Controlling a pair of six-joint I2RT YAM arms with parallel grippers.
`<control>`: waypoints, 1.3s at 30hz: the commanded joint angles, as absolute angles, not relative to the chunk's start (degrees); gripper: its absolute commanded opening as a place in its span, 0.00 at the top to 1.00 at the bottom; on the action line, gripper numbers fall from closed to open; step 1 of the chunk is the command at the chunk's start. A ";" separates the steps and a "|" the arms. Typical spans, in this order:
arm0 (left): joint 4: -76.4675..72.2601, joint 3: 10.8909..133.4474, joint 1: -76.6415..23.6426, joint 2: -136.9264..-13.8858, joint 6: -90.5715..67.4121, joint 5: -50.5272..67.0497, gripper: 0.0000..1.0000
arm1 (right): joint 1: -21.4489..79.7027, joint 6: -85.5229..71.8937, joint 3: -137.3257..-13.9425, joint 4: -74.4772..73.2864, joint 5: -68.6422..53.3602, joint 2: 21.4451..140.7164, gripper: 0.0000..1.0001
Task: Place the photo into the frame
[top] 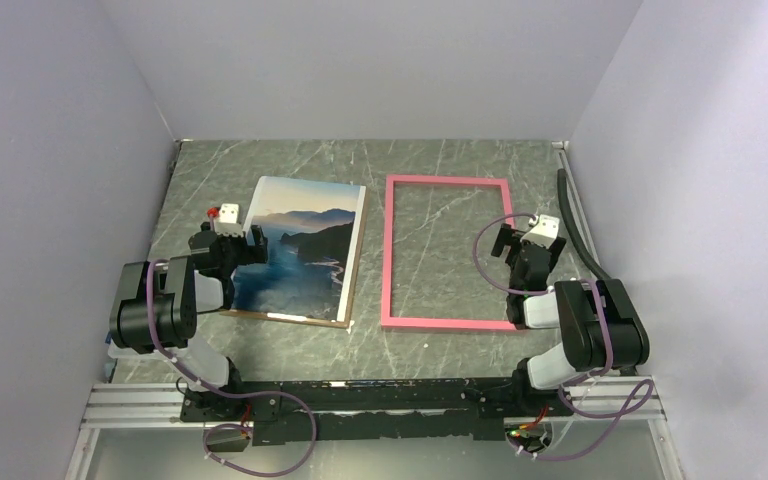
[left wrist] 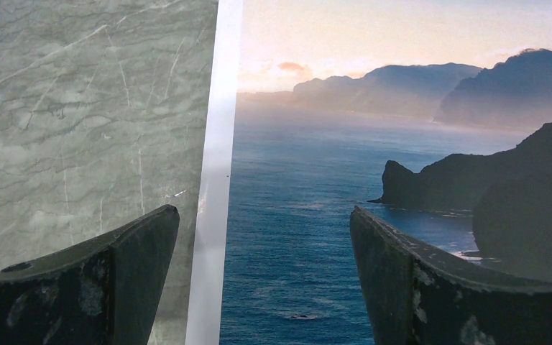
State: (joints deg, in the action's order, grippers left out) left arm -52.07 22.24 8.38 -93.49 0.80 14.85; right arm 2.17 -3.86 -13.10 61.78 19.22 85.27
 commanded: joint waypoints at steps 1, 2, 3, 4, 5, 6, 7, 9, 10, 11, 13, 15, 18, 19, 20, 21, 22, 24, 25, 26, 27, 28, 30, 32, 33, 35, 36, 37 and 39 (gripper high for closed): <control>-52.80 23.37 8.41 -92.86 0.35 14.74 0.05 | 2.04 -3.65 -13.80 64.83 20.96 83.97 0.00; -48.68 25.04 8.51 -91.59 0.35 13.74 0.06 | 2.25 -5.32 -14.97 60.51 22.60 82.11 0.00; -43.06 27.34 8.52 -89.99 -1.32 13.15 0.06 | 2.41 -4.62 -15.90 58.39 23.98 80.53 0.00; -36.66 30.52 8.55 -88.47 -1.80 12.93 0.06 | 3.23 -4.50 -18.01 54.05 26.18 78.93 0.00; -30.48 33.86 8.55 -87.09 -1.38 13.16 0.06 | 3.79 -4.22 -20.29 48.43 26.53 77.00 0.00; -24.26 37.16 8.53 -86.49 -0.81 13.53 0.06 | 4.26 -3.94 -21.93 44.46 26.03 75.27 0.00; -18.94 40.48 8.53 -86.05 -0.72 13.94 0.05 | 4.52 -5.12 -23.00 41.50 26.02 73.24 0.00; -9.30 46.35 8.53 -85.79 1.57 14.98 0.06 | 4.59 -10.34 -24.56 36.51 26.18 68.29 0.00; -4.95 49.08 8.64 -85.86 1.62 15.67 0.06 | 4.57 -12.83 -26.13 33.38 25.66 65.91 0.00; -0.03 52.27 8.66 -85.96 1.77 16.52 0.06 | 4.53 -15.28 -28.45 29.75 24.06 64.04 0.00; 9.92 59.52 8.93 -86.38 0.85 18.09 0.07 | 4.29 -19.19 -35.82 21.04 20.49 62.24 0.00; 18.06 66.15 9.20 -87.27 0.36 19.75 0.08 | 3.98 -21.00 -43.69 14.48 11.58 62.66 0.00; 27.97 75.41 9.64 -88.77 -2.50 21.21 0.08 | 3.91 -27.75 -51.46 10.79 -3.69 64.82 0.00; 31.16 78.12 9.85 -89.24 -2.61 22.16 0.08 | 3.87 -29.99 -52.82 10.72 -7.00 65.54 0.00; 33.48 80.31 10.13 -89.70 -2.89 23.01 0.08 | 3.87 -32.12 -52.05 13.03 -12.29 66.35 0.00; 35.23 81.88 10.33 -89.95 -3.18 23.67 0.08 | 3.87 -35.23 -50.78 15.97 -15.98 66.95 0.00; 36.50 82.96 10.67 -90.14 -3.43 24.77 0.07 | 3.85 -37.43 -49.26 19.29 -20.50 67.62 0.00; 38.20 84.27 11.64 -90.41 -3.98 27.27 0.08 | 4.60 -38.64 -50.84 20.95 -26.24 71.56 0.00; 38.61 84.57 12.06 -90.50 -4.60 28.19 0.08 | 5.18 -37.01 -56.43 12.43 -26.21 75.47 0.00; 38.76 84.74 12.45 -90.57 -4.95 28.86 0.08 | 6.51 -34.82 -64.33 -1.45 -22.26 79.89 0.01; 39.18 84.95 12.81 -90.74 -5.00 29.59 0.09 | 8.77 -31.76 -71.96 -12.90 -18.44 85.01 0.08; 39.49 85.17 13.10 -90.79 -4.93 29.99 0.09 | 11.35 -29.13 -76.25 -19.25 -15.73 88.37 0.10; 39.21 84.95 13.67 -90.47 -4.73 29.91 0.09 | 16.95 -26.60 -78.47 -21.87 -5.40 89.40 0.01; 39.39 84.91 14.28 -90.30 -4.58 29.63 0.09 | 20.61 -26.60 -76.34 -17.63 -0.78 88.06 0.00; 39.56 84.86 14.61 -90.22 -4.58 29.77 0.09 | 22.13 -27.26 -74.60 -14.13 1.04 87.03 0.00; 40.16 84.88 15.12 -90.33 -4.28 30.37 0.09 | 24.59 -27.95 -73.77 -11.11 0.36 86.50 0.00; 40.51 84.85 15.40 -90.36 -4.04 30.53 0.09 | 25.55 -28.76 -75.11 -12.10 0.28 87.29 0.00; 40.74 84.74 15.65 -90.30 -3.84 30.64 0.10 | 26.44 -28.93 -76.54 -12.61 0.20 88.37 0.00; 40.65 84.37 16.25 -90.14 -3.70 30.77 0.09 | 28.17 -30.00 -77.02 -11.94 0.26 89.71 0.00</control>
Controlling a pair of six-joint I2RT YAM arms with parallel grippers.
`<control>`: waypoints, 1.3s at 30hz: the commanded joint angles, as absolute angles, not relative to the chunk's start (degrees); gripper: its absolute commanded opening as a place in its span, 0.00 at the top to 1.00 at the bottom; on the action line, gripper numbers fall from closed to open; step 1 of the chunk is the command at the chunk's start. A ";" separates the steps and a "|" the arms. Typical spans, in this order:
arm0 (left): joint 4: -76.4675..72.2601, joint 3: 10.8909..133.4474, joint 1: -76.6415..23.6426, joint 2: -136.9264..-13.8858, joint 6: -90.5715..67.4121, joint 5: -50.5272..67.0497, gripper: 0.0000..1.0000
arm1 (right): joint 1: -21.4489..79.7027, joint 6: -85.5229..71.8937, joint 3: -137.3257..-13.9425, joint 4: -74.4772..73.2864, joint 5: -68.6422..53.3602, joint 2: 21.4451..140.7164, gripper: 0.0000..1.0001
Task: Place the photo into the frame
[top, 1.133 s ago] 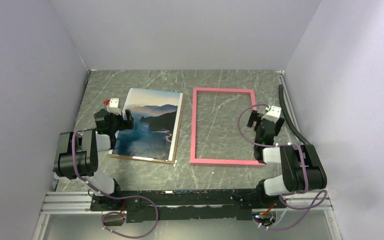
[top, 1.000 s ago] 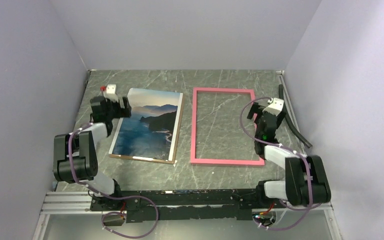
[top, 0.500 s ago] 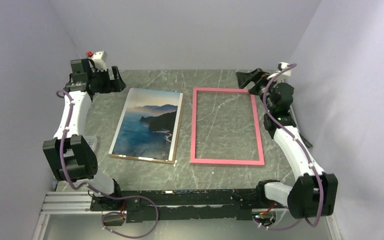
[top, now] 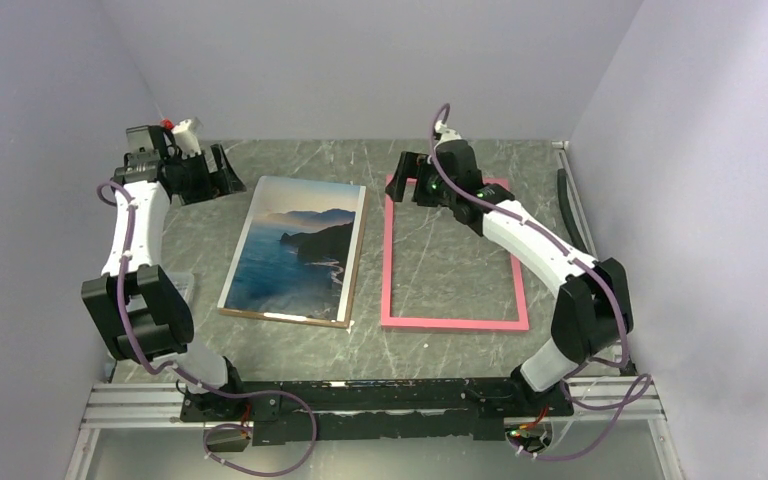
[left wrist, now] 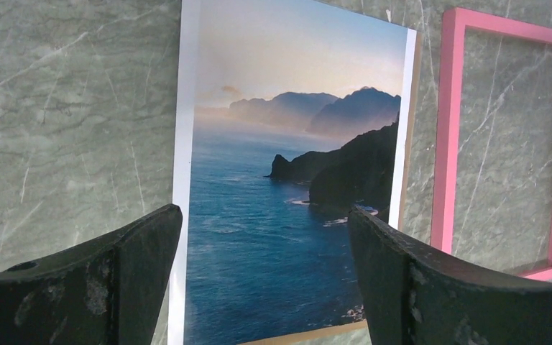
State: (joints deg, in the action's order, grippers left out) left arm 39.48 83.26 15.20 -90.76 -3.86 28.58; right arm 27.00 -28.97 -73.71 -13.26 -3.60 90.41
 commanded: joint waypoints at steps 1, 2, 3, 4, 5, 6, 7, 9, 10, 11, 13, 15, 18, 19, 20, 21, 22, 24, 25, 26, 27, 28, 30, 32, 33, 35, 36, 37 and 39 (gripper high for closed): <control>40.67 84.22 16.53 -90.09 -3.55 31.03 0.09 | 29.14 -29.96 -77.44 -12.40 0.85 90.63 0.00; 40.76 84.25 16.83 -90.17 -3.52 31.10 0.10 | 30.23 -28.90 -78.68 -14.25 2.08 92.24 0.00; 40.92 84.30 17.01 -90.24 -3.56 31.05 0.10 | 31.42 -27.05 -81.26 -17.62 4.20 94.51 0.00; 41.14 84.42 17.18 -90.32 -3.60 31.07 0.10 | 32.82 -25.94 -86.62 -22.85 8.18 97.94 0.00; 41.36 84.55 17.29 -90.41 -3.56 31.06 0.10 | 34.21 -25.86 -90.72 -28.54 12.23 101.33 0.00; 41.63 84.65 17.37 -90.52 -3.46 30.89 0.10 | 35.48 -26.40 -93.69 -32.20 15.37 104.31 0.00; 41.69 84.61 17.40 -90.68 -3.39 30.70 0.10 | 36.76 -26.17 -94.71 -33.42 16.88 106.09 0.00; 41.79 84.30 17.53 -90.99 -3.30 30.24 0.10 | 39.23 -26.80 -96.04 -34.54 21.55 108.63 0.00; 41.95 84.17 17.68 -91.23 -3.30 30.44 0.10 | 39.84 -27.81 -97.05 -35.79 22.90 110.03 0.00; 42.07 84.00 17.87 -91.49 -3.38 30.90 0.10 | 40.06 -29.01 -98.09 -36.99 23.73 111.40 0.00; 42.28 83.77 18.27 -92.15 -3.51 31.68 0.09 | 40.22 -30.06 -99.03 -38.21 23.97 113.49 0.00; 43.33 84.41 18.53 -92.96 -3.56 31.93 0.09 | 40.54 -30.65 -98.91 -37.55 24.17 115.01 0.00; 44.31 84.76 19.04 -93.66 -3.38 32.25 0.09 | 41.35 -31.90 -98.64 -37.26 25.32 117.54 0.01; 44.44 84.74 19.11 -93.62 -3.28 32.31 0.09 | 41.49 -32.47 -98.76 -37.77 25.65 118.55 0.02; 44.55 84.51 19.15 -93.54 -3.07 32.38 0.09 | 41.54 -32.88 -98.83 -38.10 25.66 119.50 0.03; 44.80 84.46 19.17 -93.44 -2.86 32.47 0.09 | 41.63 -33.04 -98.40 -37.86 25.62 120.10 0.04; 45.08 84.33 19.16 -93.29 -2.59 32.56 0.09 | 41.70 -33.12 -97.71 -37.19 24.99 120.40 0.06; 45.68 84.13 19.16 -93.08 -2.25 32.56 0.09 | 41.83 -33.11 -95.95 -34.91 23.52 120.68 0.08; 45.96 84.17 19.17 -93.02 -2.20 32.52 0.09 | 41.83 -32.98 -94.95 -33.03 22.71 120.61 0.10; 46.47 84.16 19.21 -92.93 -2.14 32.45 0.09 | 41.84 -33.13 -94.10 -31.85 22.12 120.65 0.12; 46.73 84.12 19.21 -92.84 -2.05 32.37 0.09 | 41.84 -33.27 -93.57 -31.14 21.74 120.86 0.13; 47.06 84.11 19.22 -92.75 -1.88 32.20 0.09 | 41.84 -33.38 -93.41 -30.72 21.37 121.28 0.16; 47.68 84.14 19.16 -92.50 -1.49 31.89 0.09 | 41.84 -33.79 -93.71 -30.63 20.68 122.53 0.20; 48.32 84.20 19.17 -92.23 -1.05 31.66 0.09 | 41.86 -34.01 -93.61 -30.21 20.44 123.17 0.24; 48.72 84.36 19.20 -92.06 -0.79 31.62 0.09 | 41.84 -34.21 -93.15 -29.75 20.19 123.34 0.24; 49.33 84.39 19.17 -91.67 -0.70 31.57 0.09 | 41.84 -34.52 -92.09 -28.75 19.54 123.56 0.25; 49.57 84.44 19.16 -91.44 -0.70 31.60 0.10 | 41.90 -34.74 -91.50 -28.14 19.32 123.73 0.25; 49.83 84.31 19.17 -91.22 -0.70 31.64 0.09 | 41.86 -35.21 -91.09 -28.05 19.28 123.98 0.25; 50.28 84.20 19.16 -90.87 -0.69 31.75 0.09 | 41.88 -35.78 -90.27 -27.69 18.89 124.43 0.30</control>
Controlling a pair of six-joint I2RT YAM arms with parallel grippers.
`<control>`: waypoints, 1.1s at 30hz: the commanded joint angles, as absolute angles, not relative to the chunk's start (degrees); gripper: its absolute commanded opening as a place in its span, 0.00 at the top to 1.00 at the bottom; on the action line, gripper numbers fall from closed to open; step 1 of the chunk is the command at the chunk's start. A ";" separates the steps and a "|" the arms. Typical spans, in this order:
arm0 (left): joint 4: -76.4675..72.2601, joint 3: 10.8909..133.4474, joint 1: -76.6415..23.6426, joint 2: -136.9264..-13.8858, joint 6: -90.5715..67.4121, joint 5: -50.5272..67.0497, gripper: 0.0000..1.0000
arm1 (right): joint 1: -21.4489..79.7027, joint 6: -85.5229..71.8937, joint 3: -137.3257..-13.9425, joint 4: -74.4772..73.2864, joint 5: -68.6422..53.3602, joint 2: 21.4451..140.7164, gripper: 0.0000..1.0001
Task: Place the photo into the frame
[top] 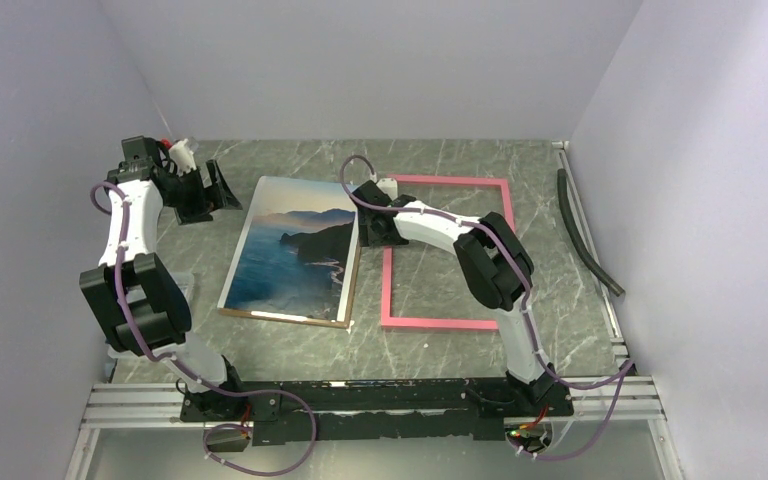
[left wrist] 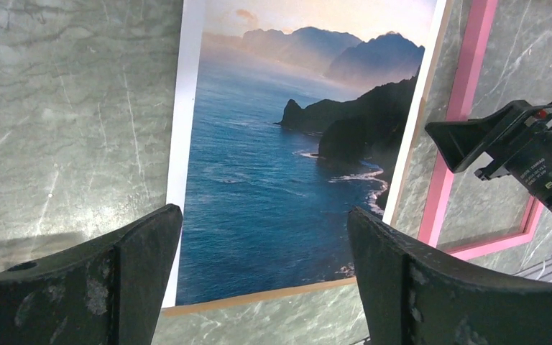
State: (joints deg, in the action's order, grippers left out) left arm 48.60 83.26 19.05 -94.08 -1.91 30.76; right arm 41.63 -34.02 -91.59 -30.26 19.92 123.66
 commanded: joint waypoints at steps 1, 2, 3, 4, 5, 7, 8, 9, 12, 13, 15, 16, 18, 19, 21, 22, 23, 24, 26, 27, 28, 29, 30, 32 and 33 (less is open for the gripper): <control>50.54 84.13 19.16 -90.69 -0.70 32.15 0.09 | 41.84 -36.12 -90.02 -27.54 18.75 124.60 0.32; 50.64 83.95 19.20 -90.50 -0.70 32.41 0.09 | 41.86 -36.51 -89.70 -27.51 18.54 124.65 0.35; 50.65 83.72 19.23 -90.30 -0.70 32.65 0.09 | 41.92 -36.70 -89.32 -27.25 18.40 124.59 0.40; 50.70 83.44 19.17 -90.14 -0.70 33.08 0.06 | 41.98 -36.95 -88.97 -27.05 18.26 124.43 0.45; 50.86 83.20 19.08 -89.92 -0.70 33.51 0.05 | 42.00 -37.30 -89.05 -27.35 18.18 124.31 0.49; 50.99 82.77 18.97 -89.65 -0.70 34.15 0.05 | 42.18 -37.69 -89.92 -28.17 17.90 123.82 0.57; 51.02 82.38 18.74 -89.47 -0.69 34.25 0.05 | 42.29 -37.88 -90.57 -28.66 17.30 123.26 0.61; 50.86 82.01 18.47 -89.24 -0.70 34.23 0.05 | 42.29 -38.09 -91.28 -29.19 16.81 122.50 0.64; 50.33 80.39 17.21 -88.35 -0.70 33.55 0.05 | 42.44 -39.26 -95.17 -31.52 14.20 119.41 0.72; 50.20 79.87 16.65 -88.05 0.79 33.38 0.05 | 42.57 -39.70 -97.02 -32.64 13.56 118.60 0.73; 49.86 78.93 15.45 -87.48 1.91 32.24 0.05 | 42.74 -41.11 -100.59 -34.47 11.79 116.79 0.75; 49.76 78.63 14.74 -87.31 2.35 31.43 0.05 | 42.80 -41.86 -102.49 -35.36 10.83 115.96 0.76; 49.58 78.19 13.47 -87.05 2.89 30.15 0.05 | 42.97 -43.51 -105.80 -36.99 8.87 114.41 0.77; 49.64 78.20 12.96 -87.01 2.91 29.80 0.05 | 43.04 -44.19 -107.72 -37.58 7.87 113.53 0.78; 49.83 78.33 11.58 -86.95 2.88 29.56 0.05 | 43.07 -45.84 -109.84 -38.51 5.66 112.07 0.78; 49.83 78.36 10.81 -86.83 2.70 29.35 0.05 | 43.11 -46.56 -110.70 -38.63 4.74 111.38 0.78; 49.83 78.27 9.80 -86.68 2.60 29.17 0.05 | 43.07 -47.50 -111.34 -38.79 3.59 110.72 0.78; 49.76 78.31 8.64 -86.52 2.45 28.87 0.05 | 43.05 -48.27 -111.76 -38.61 2.25 109.99 0.78; 49.14 78.09 6.21 -85.97 1.85 28.03 0.05 | 42.98 -49.85 -112.55 -37.90 0.36 108.80 0.78; 48.79 78.01 5.17 -85.56 1.58 28.16 0.05 | 43.01 -50.75 -113.00 -37.59 -0.54 108.34 0.78; 48.58 78.09 3.84 -84.95 1.42 28.58 0.05 | 43.03 -51.37 -113.43 -36.97 -1.98 107.88 0.78; 48.34 78.22 3.05 -84.41 0.94 29.28 0.05 | 42.98 -51.87 -113.96 -36.60 -3.16 107.58 0.78; 48.20 78.66 2.47 -83.98 0.50 29.98 0.05 | 42.98 -52.45 -114.52 -36.35 -3.94 107.23 0.78; 47.97 79.67 1.01 -82.87 0.34 31.82 0.05 | 42.83 -53.47 -115.20 -35.09 -5.96 106.71 0.77; 47.84 80.19 0.49 -82.35 -1.21 32.37 0.05 | 42.73 -54.02 -115.22 -34.27 -7.19 106.49 0.77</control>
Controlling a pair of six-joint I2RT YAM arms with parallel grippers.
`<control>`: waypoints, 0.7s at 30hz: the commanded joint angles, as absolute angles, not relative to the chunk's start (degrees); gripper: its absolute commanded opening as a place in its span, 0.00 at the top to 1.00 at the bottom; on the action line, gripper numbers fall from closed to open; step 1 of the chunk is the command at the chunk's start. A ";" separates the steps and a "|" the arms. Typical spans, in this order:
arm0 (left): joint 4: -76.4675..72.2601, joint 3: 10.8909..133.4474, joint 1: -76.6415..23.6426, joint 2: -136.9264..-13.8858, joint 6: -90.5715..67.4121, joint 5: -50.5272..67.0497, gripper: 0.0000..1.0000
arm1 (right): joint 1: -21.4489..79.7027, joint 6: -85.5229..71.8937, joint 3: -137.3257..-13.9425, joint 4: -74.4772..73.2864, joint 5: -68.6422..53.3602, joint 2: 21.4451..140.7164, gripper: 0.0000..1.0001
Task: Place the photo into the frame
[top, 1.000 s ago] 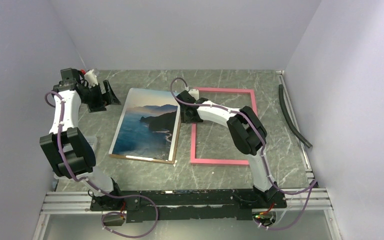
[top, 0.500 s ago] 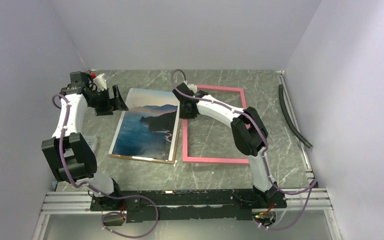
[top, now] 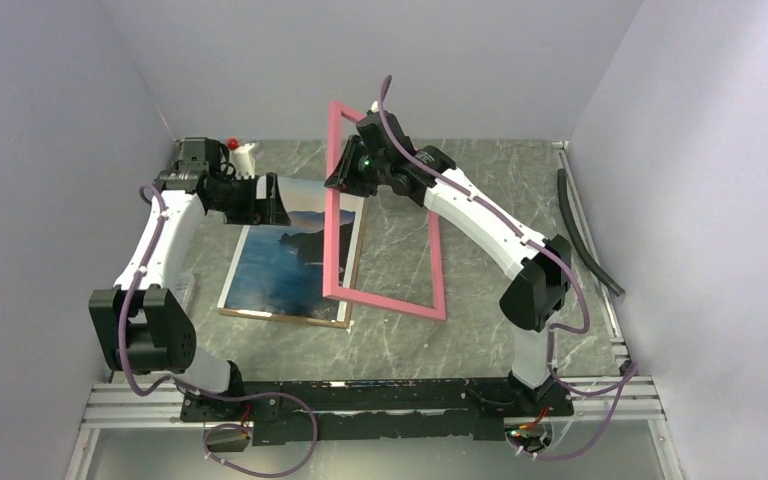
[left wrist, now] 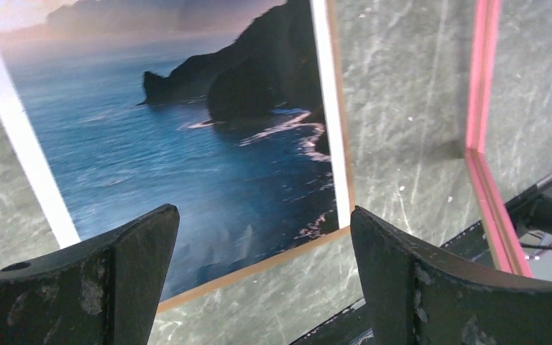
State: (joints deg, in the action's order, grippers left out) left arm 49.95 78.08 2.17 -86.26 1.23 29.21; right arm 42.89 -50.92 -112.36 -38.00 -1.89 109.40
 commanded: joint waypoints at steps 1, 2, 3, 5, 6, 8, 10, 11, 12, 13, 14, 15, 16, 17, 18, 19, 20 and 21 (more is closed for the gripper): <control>47.71 80.59 -0.80 -81.85 -1.93 32.80 0.05 | 42.46 -54.62 -115.18 -33.41 -8.85 106.40 0.76; 47.52 81.00 -1.86 -81.38 -2.25 32.89 0.05 | 42.08 -55.31 -115.08 -32.51 -10.49 106.41 0.76; 47.47 81.34 -2.89 -80.98 -2.57 32.75 0.05 | 41.76 -56.08 -115.07 -31.89 -11.84 106.43 0.76; 47.66 82.04 -4.66 -80.33 -2.99 32.73 0.05 | 41.19 -57.76 -114.62 -30.06 -14.31 106.06 0.76; 47.86 82.40 -5.39 -80.05 -3.10 32.82 0.05 | 40.87 -58.39 -114.35 -29.16 -15.48 105.85 0.76; 47.68 82.59 -6.57 -79.38 -3.77 32.95 0.05 | 40.26 -59.72 -113.81 -27.17 -17.92 105.66 0.76; 47.16 82.56 -7.72 -78.64 -4.54 33.22 0.05 | 39.54 -61.12 -113.12 -25.51 -20.08 105.49 0.76; 46.67 82.45 -8.35 -78.28 -5.03 33.15 0.05 | 39.22 -61.90 -112.62 -24.60 -21.04 105.29 0.76; 46.24 82.28 -8.88 -77.99 -5.42 33.13 0.05 | 38.98 -62.86 -111.77 -23.02 -22.11 104.92 0.76; 45.75 82.17 -9.56 -77.76 -5.85 32.86 0.05 | 38.71 -63.82 -110.69 -21.28 -23.15 104.53 0.76; 45.60 82.34 -10.27 -77.70 -6.21 32.73 0.05 | 38.47 -64.70 -109.96 -19.48 -23.82 104.18 0.75; 45.80 82.76 -10.95 -77.75 -6.43 32.58 0.05 | 38.24 -65.25 -109.64 -18.93 -24.26 103.96 0.75; 46.10 83.47 -11.62 -77.88 -6.62 32.41 0.05 | 37.99 -65.48 -109.48 -18.85 -24.59 103.85 0.75; 46.46 84.22 -12.19 -78.03 -6.92 32.13 0.05 | 37.69 -65.71 -109.11 -18.52 -24.89 103.74 0.74; 46.37 84.93 -12.82 -78.08 -7.37 31.86 0.05 | 37.44 -66.12 -108.42 -17.59 -25.45 103.53 0.74; 46.18 85.56 -13.31 -78.13 -7.85 31.61 0.05 | 37.02 -66.70 -107.58 -16.95 -25.89 103.18 0.74; 45.88 86.19 -14.03 -78.12 -8.27 31.35 0.05 | 36.63 -67.19 -106.71 -16.23 -26.36 102.99 0.73; 45.60 86.73 -14.80 -78.25 -8.56 31.07 0.05 | 36.31 -67.54 -105.77 -15.63 -26.82 102.66 0.73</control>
State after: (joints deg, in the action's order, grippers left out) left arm 47.79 82.30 -12.53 -79.35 -5.78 31.03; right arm 37.39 -64.51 -107.24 -24.25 -22.98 108.29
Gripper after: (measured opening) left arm 0.947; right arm 0.289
